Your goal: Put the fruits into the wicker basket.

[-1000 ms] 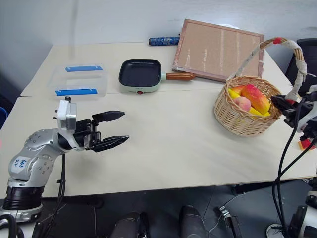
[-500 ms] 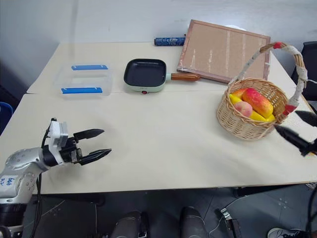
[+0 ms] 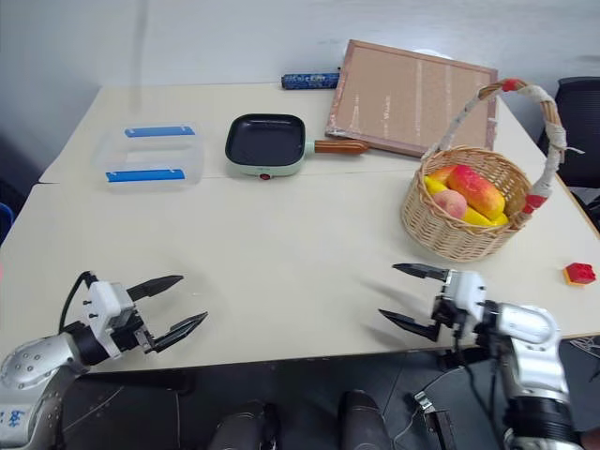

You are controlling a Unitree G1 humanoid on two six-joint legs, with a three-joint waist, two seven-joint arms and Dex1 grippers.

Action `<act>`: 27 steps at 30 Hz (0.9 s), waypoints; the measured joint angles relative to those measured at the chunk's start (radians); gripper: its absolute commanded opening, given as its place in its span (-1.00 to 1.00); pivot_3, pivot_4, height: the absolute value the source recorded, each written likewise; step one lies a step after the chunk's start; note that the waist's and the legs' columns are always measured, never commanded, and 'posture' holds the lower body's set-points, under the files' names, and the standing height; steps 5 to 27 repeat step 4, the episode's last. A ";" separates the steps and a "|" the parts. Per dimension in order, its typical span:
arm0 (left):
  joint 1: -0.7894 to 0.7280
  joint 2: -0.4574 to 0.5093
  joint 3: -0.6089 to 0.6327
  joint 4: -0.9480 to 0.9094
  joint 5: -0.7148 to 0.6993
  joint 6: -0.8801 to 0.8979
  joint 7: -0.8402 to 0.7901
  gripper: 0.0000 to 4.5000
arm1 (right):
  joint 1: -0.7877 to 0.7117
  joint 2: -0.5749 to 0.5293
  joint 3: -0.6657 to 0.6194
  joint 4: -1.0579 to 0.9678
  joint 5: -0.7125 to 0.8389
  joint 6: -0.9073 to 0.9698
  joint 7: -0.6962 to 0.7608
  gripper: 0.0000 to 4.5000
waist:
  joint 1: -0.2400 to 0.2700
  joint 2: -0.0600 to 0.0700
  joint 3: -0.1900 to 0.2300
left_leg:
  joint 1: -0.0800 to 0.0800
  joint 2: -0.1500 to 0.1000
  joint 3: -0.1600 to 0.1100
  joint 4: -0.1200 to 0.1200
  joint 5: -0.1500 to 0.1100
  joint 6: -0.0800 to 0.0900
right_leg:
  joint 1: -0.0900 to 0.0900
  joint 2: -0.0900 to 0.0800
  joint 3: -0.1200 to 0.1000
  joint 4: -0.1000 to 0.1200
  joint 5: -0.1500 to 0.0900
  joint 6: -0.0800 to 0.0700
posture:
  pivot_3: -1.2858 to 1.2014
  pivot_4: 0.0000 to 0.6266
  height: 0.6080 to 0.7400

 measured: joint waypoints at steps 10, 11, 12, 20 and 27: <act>-0.001 -0.048 -0.008 0.002 0.045 -0.039 0.061 1.00 | -0.020 0.003 0.001 0.002 -0.004 -0.025 -0.063 0.98 | 0.011 -0.002 -0.001 | 0.000 0.001 0.000 0.001 0.000 0.000 | 0.001 0.001 -0.001 -0.001 0.000 0.000 | 0.03 -0.52 1.00; -0.001 -0.048 -0.008 0.002 0.045 -0.039 0.061 1.00 | -0.020 0.003 0.001 0.002 -0.004 -0.025 -0.063 0.98 | 0.011 -0.002 -0.001 | 0.000 0.001 0.000 0.001 0.000 0.000 | 0.001 0.001 -0.001 -0.001 0.000 0.000 | 0.03 -0.52 1.00; -0.001 -0.048 -0.008 0.002 0.045 -0.039 0.061 1.00 | -0.020 0.003 0.001 0.002 -0.004 -0.025 -0.063 0.98 | 0.011 -0.002 -0.001 | 0.000 0.001 0.000 0.001 0.000 0.000 | 0.001 0.001 -0.001 -0.001 0.000 0.000 | 0.03 -0.52 1.00; -0.001 -0.048 -0.008 0.002 0.045 -0.039 0.061 1.00 | -0.020 0.003 0.001 0.002 -0.004 -0.025 -0.063 0.98 | 0.011 -0.002 -0.001 | 0.000 0.001 0.000 0.001 0.000 0.000 | 0.001 0.001 -0.001 -0.001 0.000 0.000 | 0.03 -0.52 1.00; -0.001 -0.048 -0.008 0.002 0.045 -0.039 0.061 1.00 | -0.020 0.003 0.001 0.002 -0.004 -0.025 -0.063 0.98 | 0.011 -0.002 -0.001 | 0.000 0.001 0.000 0.001 0.000 0.000 | 0.001 0.001 -0.001 -0.001 0.000 0.000 | 0.03 -0.52 1.00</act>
